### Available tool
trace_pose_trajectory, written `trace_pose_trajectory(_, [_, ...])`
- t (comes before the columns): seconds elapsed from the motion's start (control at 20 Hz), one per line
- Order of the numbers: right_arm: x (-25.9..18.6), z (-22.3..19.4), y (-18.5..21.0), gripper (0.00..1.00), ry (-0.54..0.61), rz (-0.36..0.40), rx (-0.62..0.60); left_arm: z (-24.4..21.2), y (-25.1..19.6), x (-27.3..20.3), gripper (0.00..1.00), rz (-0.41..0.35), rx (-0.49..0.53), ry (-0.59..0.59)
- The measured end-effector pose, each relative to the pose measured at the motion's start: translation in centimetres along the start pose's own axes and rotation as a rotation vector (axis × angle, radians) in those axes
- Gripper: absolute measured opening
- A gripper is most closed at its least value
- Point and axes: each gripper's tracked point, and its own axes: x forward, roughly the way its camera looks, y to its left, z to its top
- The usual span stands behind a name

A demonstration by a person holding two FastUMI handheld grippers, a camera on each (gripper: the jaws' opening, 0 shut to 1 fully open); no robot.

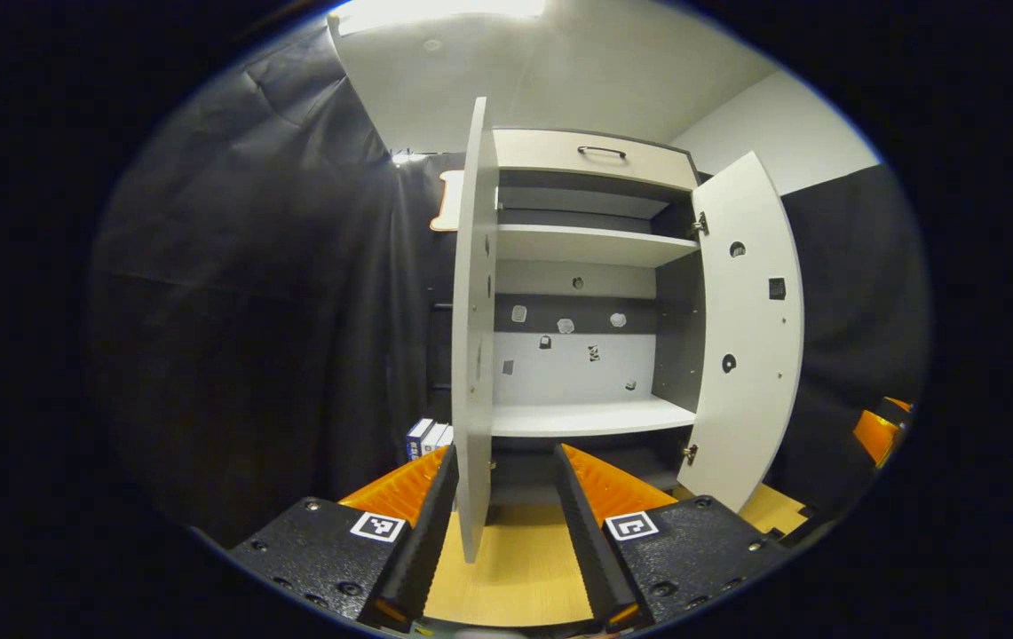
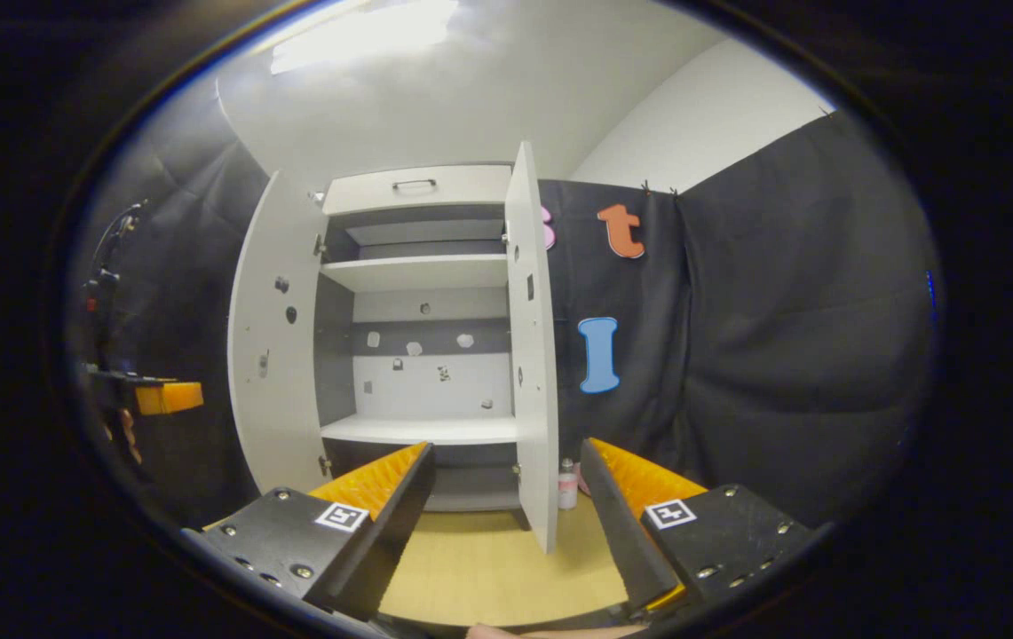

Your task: Open the right door of the double-door shoe cabinet with the right hand, and open the left door with the left hand.

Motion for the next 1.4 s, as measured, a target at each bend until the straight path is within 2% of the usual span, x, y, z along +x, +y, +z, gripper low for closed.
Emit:
trace_pose_trajectory(0.15, [-0.8, 0.5, -0.1, 0.97, -0.016, 0.006, -0.023, -0.7, -1.9, -1.5, 0.73, -0.034, -0.005, -0.021])
trace_pose_trajectory(0.25, [-0.9, 0.5, -0.1, 0.97, -0.017, 0.014, -0.038, -1.1, -2.2, -2.2, 0.86, -0.028, 0.014, -0.036])
trace_pose_trajectory(0.3, [-0.9, 0.5, 0.0, 0.98, -0.019, 0.017, -0.043, -1.6, -2.3, -2.6, 1.0, -0.021, 0.018, -0.036])
trace_pose_trajectory(0.45, [-2.1, 0.1, 0.6, 0.98, -0.019, 0.035, -0.048, -2.6, -2.7, -3.7, 0.97, -0.005, -0.004, -0.029])
trace_pose_trajectory(0.65, [-2.6, -0.9, 1.3, 0.98, -0.004, 0.063, -0.052, -4.3, -3.5, -4.5, 0.97, -0.042, -0.001, -0.005])
trace_pose_trajectory(0.75, [-2.6, -1.4, 1.6, 0.98, 0.005, 0.074, -0.061, -4.0, -2.7, -4.6, 0.97, -0.02, 0.001, -0.021])
trace_pose_trajectory(0.8, [-2.5, -1.7, 1.6, 0.98, 0.012, 0.077, -0.065, -3.9, -2.6, -4.7, 0.94, -0.017, 0.012, -0.028])
trace_pose_trajectory(0.85, [-2.4, -2.0, 1.7, 0.98, 0.018, 0.077, -0.064, -3.8, -2.6, -4.8, 0.97, -0.018, 0.022, -0.031])
trace_pose_trajectory(0.9, [-2.3, -2.1, 1.6, 0.98, 0.023, 0.077, -0.063, -3.8, -2.8, -4.9, 0.94, -0.022, 0.029, -0.032])
trace_pose_trajectory(1.0, [-1.9, -2.4, 1.3, 0.97, 0.035, 0.072, -0.051, -3.7, -2.9, -4.9, 0.97, -0.029, 0.034, -0.033])
trace_pose_trajectory(1.35, [-1.0, -2.6, 0.3, 0.98, 0.057, 0.061, -0.037, -3.5, -3.1, -4.4, 0.94, -0.027, 0.048, -0.032])
trace_pose_trajectory(1.4, [-1.0, -2.6, 0.3, 0.98, 0.059, 0.061, -0.039, -3.6, -3.1, -4.3, 0.97, -0.026, 0.055, -0.031])
